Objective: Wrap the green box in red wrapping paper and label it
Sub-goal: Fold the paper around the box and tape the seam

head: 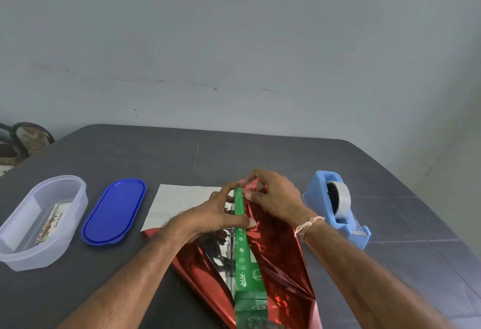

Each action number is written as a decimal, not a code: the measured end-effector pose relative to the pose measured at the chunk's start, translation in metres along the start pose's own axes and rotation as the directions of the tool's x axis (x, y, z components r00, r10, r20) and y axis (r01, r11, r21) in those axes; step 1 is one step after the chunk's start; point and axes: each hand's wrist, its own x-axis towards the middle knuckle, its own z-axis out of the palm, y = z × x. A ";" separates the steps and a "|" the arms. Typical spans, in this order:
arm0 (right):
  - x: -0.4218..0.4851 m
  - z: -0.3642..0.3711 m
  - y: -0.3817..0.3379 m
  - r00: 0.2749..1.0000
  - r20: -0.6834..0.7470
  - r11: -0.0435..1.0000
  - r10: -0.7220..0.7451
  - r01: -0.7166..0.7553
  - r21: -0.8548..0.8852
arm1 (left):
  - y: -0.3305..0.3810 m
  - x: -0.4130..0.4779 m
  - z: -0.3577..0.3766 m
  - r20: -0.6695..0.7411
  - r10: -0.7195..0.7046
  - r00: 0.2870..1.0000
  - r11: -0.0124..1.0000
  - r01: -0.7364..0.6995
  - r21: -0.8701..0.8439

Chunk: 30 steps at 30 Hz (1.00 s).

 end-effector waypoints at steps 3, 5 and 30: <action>0.001 -0.001 0.001 1.000 -0.001 1.000 0.005 -0.005 0.023 | 0.000 0.000 0.000 -0.003 0.004 1.000 0.999 -0.004 -0.037; 0.001 -0.001 0.002 1.000 0.000 0.999 0.014 -0.014 0.029 | 0.000 0.000 0.000 0.001 0.008 1.000 0.999 -0.008 -0.051; -0.004 0.009 -0.007 0.983 -0.118 0.990 0.140 -0.140 0.008 | 0.002 -0.002 0.001 0.017 -0.009 1.000 0.996 0.010 -0.087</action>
